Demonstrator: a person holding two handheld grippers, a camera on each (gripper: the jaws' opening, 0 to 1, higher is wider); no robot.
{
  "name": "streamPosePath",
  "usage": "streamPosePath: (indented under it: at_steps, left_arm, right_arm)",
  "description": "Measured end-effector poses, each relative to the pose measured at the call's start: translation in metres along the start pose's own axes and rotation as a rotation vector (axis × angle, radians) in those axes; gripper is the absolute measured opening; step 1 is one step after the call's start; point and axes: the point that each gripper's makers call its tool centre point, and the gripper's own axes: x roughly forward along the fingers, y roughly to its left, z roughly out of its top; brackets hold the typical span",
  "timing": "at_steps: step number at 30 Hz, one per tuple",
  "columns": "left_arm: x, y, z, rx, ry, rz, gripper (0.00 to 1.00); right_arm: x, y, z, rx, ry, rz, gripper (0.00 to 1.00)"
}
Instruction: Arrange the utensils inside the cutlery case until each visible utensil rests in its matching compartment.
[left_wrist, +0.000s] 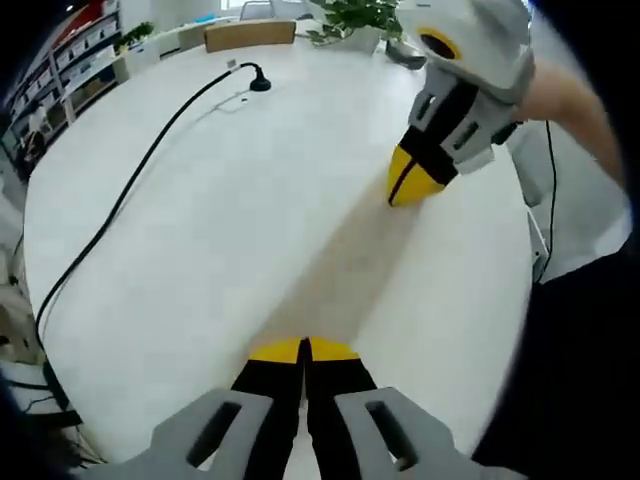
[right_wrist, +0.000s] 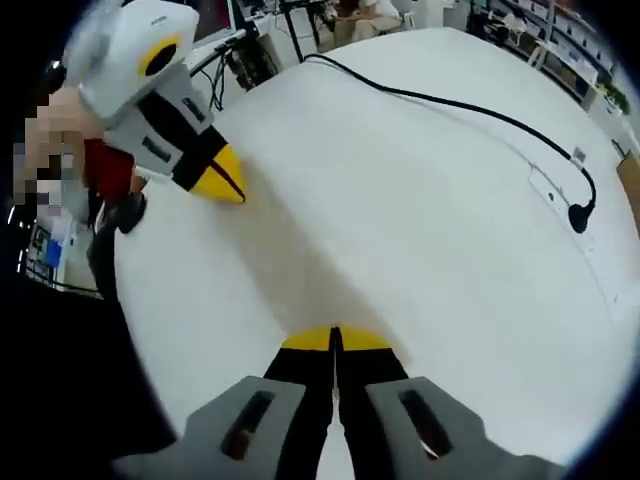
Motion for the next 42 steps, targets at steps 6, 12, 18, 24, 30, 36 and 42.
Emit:
streamPosePath:
  at_steps: [6,12,18,24,30,36,42]
  left_arm:
    - [0.0022,-0.0019,0.0027,0.036,0.039,0.018,0.0]
    - [0.0044,-0.0019,0.0035,0.037,0.102,-0.024,0.0]
    - [0.0055,-0.0039,0.0041,0.039,0.119,-0.014,0.0]
    - [0.0062,-0.0059,0.0037,0.183,0.231,0.028,0.0]
    - [0.0067,-0.0091,0.0026,0.3,0.261,0.067,0.0]
    - [0.0064,-0.0075,0.0027,0.338,0.282,0.064,0.0]
    - [0.0068,-0.0077,0.0028,0.362,0.289,0.049,0.0]
  right_arm:
    - [0.0006,0.001,-0.0011,-0.056,0.08,-0.045,0.0]
    - [0.0047,0.0004,0.0002,-0.116,0.179,-0.058,0.0]
    - [0.005,-0.0001,-0.0009,-0.223,0.236,-0.029,0.0]
    - [0.0066,0.0013,-0.0008,-0.234,0.262,-0.055,0.0]
    - [0.0058,0.0005,-0.0013,-0.245,0.265,-0.063,0.0]
    - [0.0061,0.0015,-0.0011,-0.262,0.252,-0.061,0.0]
    - [0.0068,0.0013,-0.0003,-0.294,0.28,-0.078,0.0]
